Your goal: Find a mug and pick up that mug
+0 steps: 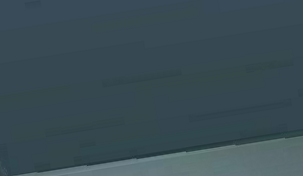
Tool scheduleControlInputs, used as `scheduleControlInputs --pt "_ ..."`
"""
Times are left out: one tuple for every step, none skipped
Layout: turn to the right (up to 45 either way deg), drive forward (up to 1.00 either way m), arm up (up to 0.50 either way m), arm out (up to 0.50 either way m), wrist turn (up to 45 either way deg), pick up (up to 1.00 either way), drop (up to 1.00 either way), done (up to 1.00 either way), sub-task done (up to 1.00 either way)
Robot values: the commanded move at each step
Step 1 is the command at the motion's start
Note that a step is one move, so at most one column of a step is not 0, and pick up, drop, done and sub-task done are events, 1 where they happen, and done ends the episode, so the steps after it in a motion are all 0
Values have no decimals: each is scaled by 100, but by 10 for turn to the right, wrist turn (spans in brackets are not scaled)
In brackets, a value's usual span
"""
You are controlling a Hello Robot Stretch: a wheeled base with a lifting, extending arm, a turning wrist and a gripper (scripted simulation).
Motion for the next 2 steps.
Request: scheduleControlInputs --pt "-450 0 0 0 0 0 0 0 0" --pt "-390 0 0 0 0 0 0 0 0"
